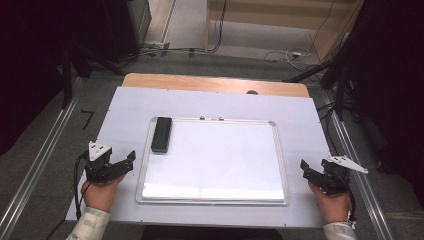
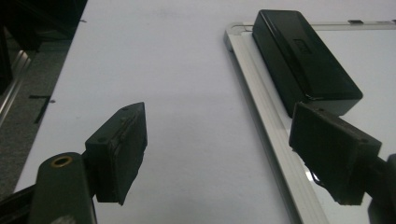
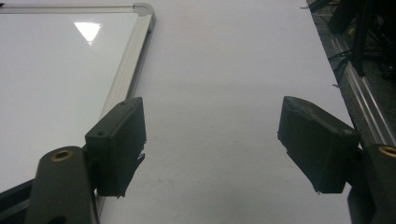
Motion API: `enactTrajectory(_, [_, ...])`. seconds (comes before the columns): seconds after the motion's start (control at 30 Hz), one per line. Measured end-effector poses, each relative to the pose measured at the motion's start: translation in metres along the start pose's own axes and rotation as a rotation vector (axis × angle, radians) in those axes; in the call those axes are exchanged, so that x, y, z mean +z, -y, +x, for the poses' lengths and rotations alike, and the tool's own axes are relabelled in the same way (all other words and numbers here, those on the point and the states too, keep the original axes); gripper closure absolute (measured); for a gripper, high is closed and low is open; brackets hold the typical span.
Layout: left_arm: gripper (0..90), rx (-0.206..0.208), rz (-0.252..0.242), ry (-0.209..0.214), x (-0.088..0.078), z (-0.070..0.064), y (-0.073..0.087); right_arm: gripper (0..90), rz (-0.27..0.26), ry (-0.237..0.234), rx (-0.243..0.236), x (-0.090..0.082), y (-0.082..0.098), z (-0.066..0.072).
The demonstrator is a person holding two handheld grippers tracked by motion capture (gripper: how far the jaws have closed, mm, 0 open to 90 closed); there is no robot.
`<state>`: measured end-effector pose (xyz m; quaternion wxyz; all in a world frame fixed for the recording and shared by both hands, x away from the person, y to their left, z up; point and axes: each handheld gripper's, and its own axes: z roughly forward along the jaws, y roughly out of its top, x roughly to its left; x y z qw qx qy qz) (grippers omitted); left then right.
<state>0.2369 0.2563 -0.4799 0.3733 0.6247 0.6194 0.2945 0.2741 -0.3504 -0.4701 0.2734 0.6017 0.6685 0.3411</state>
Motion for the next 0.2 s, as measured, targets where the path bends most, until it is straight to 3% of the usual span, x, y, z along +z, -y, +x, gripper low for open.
enactTrajectory(0.2, [20.0,-0.032,0.024,-0.055,0.006,0.012,0.003,21.2,-0.003,0.000,-0.006,0.001,0.001,0.000])
